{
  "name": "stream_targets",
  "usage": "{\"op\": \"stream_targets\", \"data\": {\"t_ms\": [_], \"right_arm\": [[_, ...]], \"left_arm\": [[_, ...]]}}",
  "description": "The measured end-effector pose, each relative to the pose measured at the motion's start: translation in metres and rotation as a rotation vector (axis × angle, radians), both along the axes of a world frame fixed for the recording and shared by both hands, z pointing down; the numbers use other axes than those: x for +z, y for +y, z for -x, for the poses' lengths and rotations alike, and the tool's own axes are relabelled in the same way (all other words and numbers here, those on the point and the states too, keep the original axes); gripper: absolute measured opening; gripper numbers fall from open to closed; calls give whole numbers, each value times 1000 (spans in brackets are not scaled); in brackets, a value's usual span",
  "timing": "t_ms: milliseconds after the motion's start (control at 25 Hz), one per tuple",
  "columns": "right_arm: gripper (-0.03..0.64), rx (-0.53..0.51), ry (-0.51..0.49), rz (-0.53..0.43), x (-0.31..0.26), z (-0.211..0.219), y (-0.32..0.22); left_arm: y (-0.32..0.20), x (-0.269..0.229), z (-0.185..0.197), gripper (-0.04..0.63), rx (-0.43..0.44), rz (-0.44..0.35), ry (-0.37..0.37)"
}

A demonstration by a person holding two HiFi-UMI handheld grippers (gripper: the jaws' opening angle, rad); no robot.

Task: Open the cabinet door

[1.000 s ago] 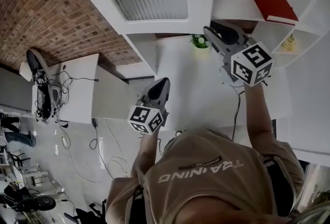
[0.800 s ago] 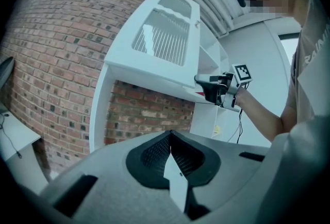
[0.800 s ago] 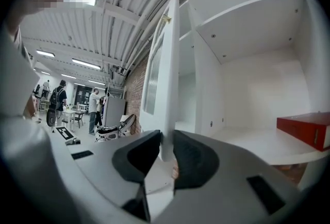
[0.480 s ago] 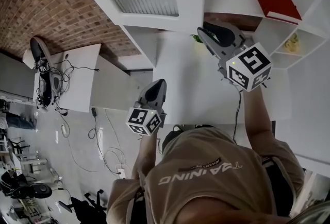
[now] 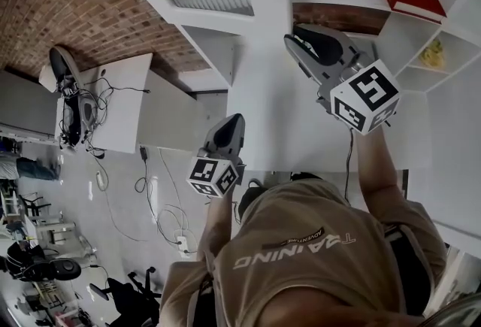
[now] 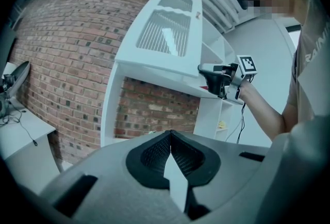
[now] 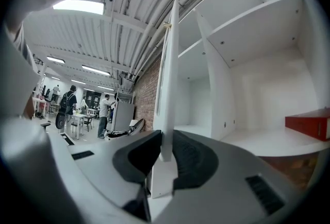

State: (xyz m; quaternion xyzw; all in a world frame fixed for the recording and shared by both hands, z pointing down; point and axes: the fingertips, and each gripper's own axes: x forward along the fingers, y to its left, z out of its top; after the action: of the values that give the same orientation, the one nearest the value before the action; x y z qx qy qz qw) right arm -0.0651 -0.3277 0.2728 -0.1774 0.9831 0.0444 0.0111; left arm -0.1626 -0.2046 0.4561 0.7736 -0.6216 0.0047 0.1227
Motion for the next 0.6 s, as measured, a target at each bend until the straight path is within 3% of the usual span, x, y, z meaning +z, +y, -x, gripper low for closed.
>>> {"op": "stream_targets", "data": {"t_ms": [280, 600], "right_arm": [[71, 56, 14, 6, 0, 4, 23], [71, 200, 14, 21, 0, 12, 57]], "left_arm": [[18, -8, 17, 8, 39, -28, 9], [47, -12, 50, 8, 138, -10, -8]]}}
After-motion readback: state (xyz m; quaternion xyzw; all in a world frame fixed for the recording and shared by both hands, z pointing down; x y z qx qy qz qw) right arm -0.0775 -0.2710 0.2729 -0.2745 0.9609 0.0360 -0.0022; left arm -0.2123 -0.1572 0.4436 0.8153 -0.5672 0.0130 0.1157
